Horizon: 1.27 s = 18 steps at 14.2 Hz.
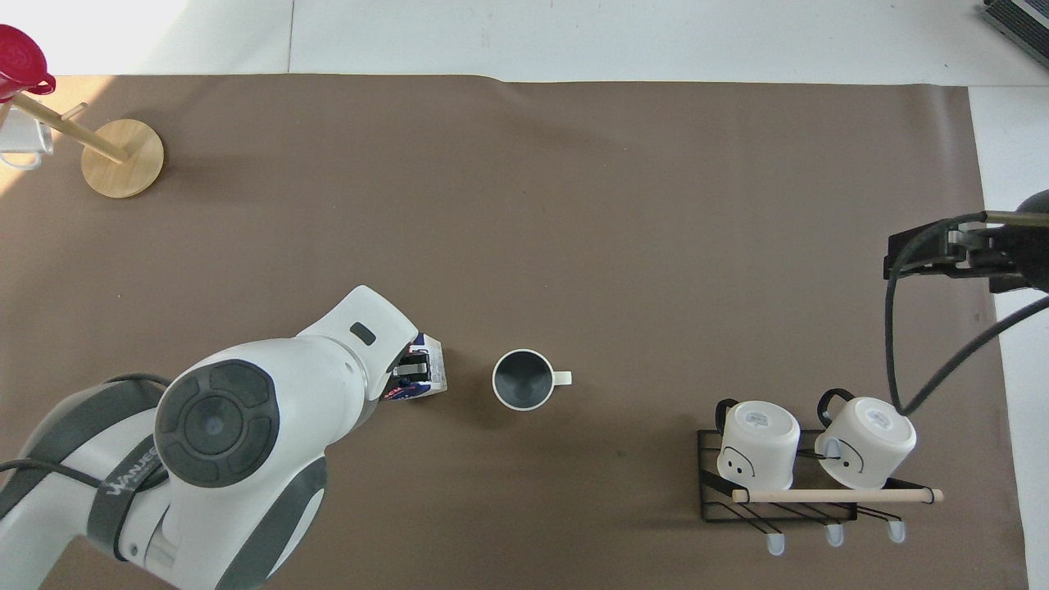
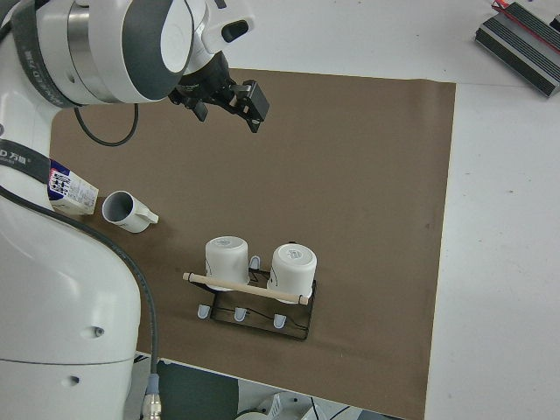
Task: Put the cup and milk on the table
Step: 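Carry the milk carton with the left gripper beside the white mug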
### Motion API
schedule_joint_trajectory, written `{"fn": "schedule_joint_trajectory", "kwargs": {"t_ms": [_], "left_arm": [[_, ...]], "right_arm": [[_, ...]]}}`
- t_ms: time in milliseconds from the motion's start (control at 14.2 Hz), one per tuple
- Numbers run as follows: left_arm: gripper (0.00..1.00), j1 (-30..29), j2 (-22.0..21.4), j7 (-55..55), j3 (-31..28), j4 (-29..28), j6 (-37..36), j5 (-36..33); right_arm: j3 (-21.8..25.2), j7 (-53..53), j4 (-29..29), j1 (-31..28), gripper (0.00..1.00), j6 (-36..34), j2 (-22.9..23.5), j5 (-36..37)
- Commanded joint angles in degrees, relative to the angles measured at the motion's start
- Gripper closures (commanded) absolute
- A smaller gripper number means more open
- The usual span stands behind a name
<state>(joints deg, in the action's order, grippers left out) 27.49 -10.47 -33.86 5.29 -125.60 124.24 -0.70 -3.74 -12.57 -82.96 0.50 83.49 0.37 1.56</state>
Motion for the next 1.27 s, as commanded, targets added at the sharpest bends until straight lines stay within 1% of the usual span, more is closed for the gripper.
{"fn": "schedule_joint_trajectory", "kwargs": {"t_ms": [0,141,281,562,633,703,773,844,914,984,1055,1195], "left_arm": [[0.57,2.2,-0.5,-3.3,-0.7,-2.5,3.1,-2.9],[0.57,2.5,-0.4,-3.9,-0.7,-2.6,3.0,-2.9],[0.57,3.2,-0.5,-4.0,-0.7,-3.9,3.0,-3.0],[0.57,3.5,-0.4,-4.7,-0.7,-4.0,3.0,-3.0],[0.56,3.4,-0.4,-4.7,-0.7,-4.0,2.8,-3.1],[0.53,3.4,-0.4,-4.7,-0.7,-4.0,2.8,-3.1],[0.40,3.5,-0.4,-4.7,-0.7,-4.0,2.6,-3.1],[0.36,3.4,-0.4,-4.7,-0.7,-4.0,2.4,-3.1],[0.22,3.4,-0.4,-4.7,-0.7,-3.9,2.3,-3.0],[0.12,3.4,-0.4,-5.0,-0.7,-3.6,2.2,-3.0],[0.00,3.4,-0.3,-5.7,-0.7,-3.4,2.2,-3.0],[0.00,3.4,-0.2,-5.7,-0.7,-3.2,2.1,-3.0]], "right_arm": [[-0.7,1.7,1.9,-0.9,0.00,-1.5,1.0,-0.5],[-0.7,1.6,0.8,-1.0,0.00,-1.7,0.4,-1.1],[-0.5,1.2,0.8,-1.4,0.00,-0.9,0.4,-1.7],[-0.3,1.2,0.8,-1.9,0.00,-1.1,0.4,-1.7],[-0.3,1.2,0.8,-1.9,0.00,-1.1,0.4,-1.7],[-0.3,1.2,0.8,-1.9,0.00,-1.1,0.4,-1.7],[-0.3,1.2,0.8,-1.9,0.00,-1.1,0.4,-1.7],[-0.3,1.2,0.8,-1.9,0.00,-1.1,0.4,-1.7],[-0.3,1.2,0.8,-1.9,0.00,-1.1,0.4,-1.7],[-0.3,1.2,0.8,-1.9,0.00,-1.1,0.4,-1.7],[-0.3,1.2,0.8,-1.9,0.00,-1.1,0.4,-1.7],[-0.3,1.2,0.8,-1.9,0.00,-1.1,0.4,-1.7]]}}
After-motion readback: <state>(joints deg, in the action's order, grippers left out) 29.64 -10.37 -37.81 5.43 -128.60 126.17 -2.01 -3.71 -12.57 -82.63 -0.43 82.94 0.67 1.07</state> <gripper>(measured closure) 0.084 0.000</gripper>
